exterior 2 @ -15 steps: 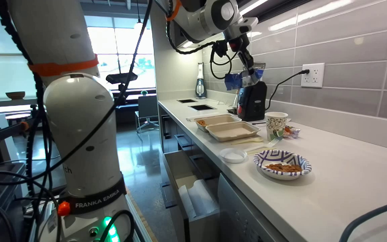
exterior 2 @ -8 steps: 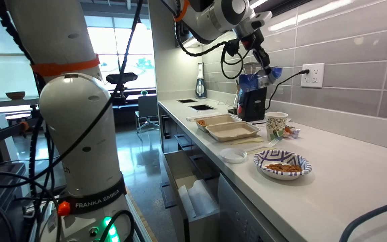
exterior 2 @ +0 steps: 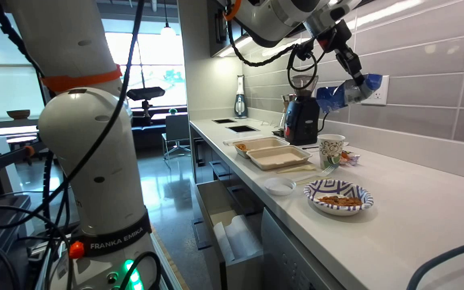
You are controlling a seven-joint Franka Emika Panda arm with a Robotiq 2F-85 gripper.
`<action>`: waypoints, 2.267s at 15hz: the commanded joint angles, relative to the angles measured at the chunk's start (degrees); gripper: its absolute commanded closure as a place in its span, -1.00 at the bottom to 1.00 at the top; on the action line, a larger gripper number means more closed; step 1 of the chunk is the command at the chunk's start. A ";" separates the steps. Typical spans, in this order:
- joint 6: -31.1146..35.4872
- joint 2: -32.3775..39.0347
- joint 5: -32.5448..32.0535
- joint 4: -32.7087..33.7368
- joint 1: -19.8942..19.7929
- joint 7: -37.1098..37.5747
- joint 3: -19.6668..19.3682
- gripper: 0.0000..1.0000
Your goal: Pour the snacks out of the white and blue packet and into the food pack.
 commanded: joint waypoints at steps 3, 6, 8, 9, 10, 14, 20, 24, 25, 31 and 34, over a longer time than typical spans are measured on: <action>-0.87 3.25 2.14 1.96 0.00 -7.33 -3.99 0.99; -0.37 5.58 5.93 2.27 0.42 -14.03 -6.06 0.99; -0.47 7.40 9.56 2.63 0.66 -18.41 -6.91 0.99; -0.52 8.38 10.82 2.79 0.66 -20.30 -7.22 0.99; -0.55 9.31 11.76 3.03 0.64 -21.81 -7.48 0.99; 0.31 13.04 11.67 3.00 0.73 -23.70 -8.59 0.99; 1.50 17.43 13.49 3.11 1.41 -26.60 -9.57 0.99; 2.77 19.84 14.09 3.65 1.97 -26.48 -10.14 0.99; 3.51 20.50 13.59 3.87 2.23 -25.72 -10.47 0.99; 6.35 23.57 13.63 4.82 3.59 -25.46 -11.91 0.99; 6.77 24.68 13.44 5.18 4.42 -25.11 -12.70 0.99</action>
